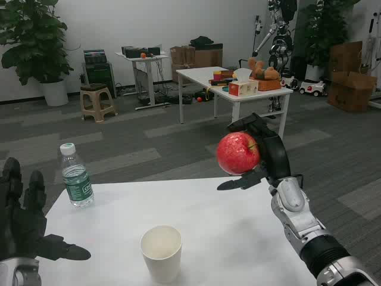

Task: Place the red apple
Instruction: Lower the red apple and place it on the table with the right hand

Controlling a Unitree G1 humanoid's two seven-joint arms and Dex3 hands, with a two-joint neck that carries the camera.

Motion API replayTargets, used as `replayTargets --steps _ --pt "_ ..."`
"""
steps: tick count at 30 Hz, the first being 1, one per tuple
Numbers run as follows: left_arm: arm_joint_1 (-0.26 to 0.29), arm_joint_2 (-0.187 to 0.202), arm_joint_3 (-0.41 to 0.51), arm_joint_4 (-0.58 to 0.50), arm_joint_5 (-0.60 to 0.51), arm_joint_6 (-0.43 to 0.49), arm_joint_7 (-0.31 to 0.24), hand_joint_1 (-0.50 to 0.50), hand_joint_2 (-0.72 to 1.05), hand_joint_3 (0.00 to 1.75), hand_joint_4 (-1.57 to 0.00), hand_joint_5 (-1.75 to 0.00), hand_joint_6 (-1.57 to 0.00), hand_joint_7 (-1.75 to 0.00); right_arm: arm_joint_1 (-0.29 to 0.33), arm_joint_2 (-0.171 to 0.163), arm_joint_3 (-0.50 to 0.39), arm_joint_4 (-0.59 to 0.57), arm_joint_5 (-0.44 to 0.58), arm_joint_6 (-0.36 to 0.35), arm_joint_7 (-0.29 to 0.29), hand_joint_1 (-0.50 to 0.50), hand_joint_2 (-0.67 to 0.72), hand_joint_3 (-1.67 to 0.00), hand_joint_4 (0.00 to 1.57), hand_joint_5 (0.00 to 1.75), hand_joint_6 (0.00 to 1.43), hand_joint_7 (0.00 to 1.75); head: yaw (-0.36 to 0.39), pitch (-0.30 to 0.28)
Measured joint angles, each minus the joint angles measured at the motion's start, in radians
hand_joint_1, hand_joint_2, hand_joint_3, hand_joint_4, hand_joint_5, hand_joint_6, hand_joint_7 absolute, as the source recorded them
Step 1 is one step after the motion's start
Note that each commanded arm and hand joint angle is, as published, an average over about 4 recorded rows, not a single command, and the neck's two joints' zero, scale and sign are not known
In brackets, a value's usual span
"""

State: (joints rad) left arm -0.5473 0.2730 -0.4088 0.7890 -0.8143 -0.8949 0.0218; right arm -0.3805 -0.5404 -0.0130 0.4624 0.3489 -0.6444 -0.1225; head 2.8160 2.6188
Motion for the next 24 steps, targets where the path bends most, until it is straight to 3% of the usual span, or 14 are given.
replayTargets --steps 24 --pt "0.0 -0.007 -0.017 0.0 -0.008 0.0 0.0 -0.43 -0.55 0.04 -0.21 -0.1 0.0 0.0 0.005 0.0 0.0 0.0 0.0 0.0 -0.003 -0.17 -0.41 -0.32 0.46 1.65 0.43 1.52 -0.01 0.003"
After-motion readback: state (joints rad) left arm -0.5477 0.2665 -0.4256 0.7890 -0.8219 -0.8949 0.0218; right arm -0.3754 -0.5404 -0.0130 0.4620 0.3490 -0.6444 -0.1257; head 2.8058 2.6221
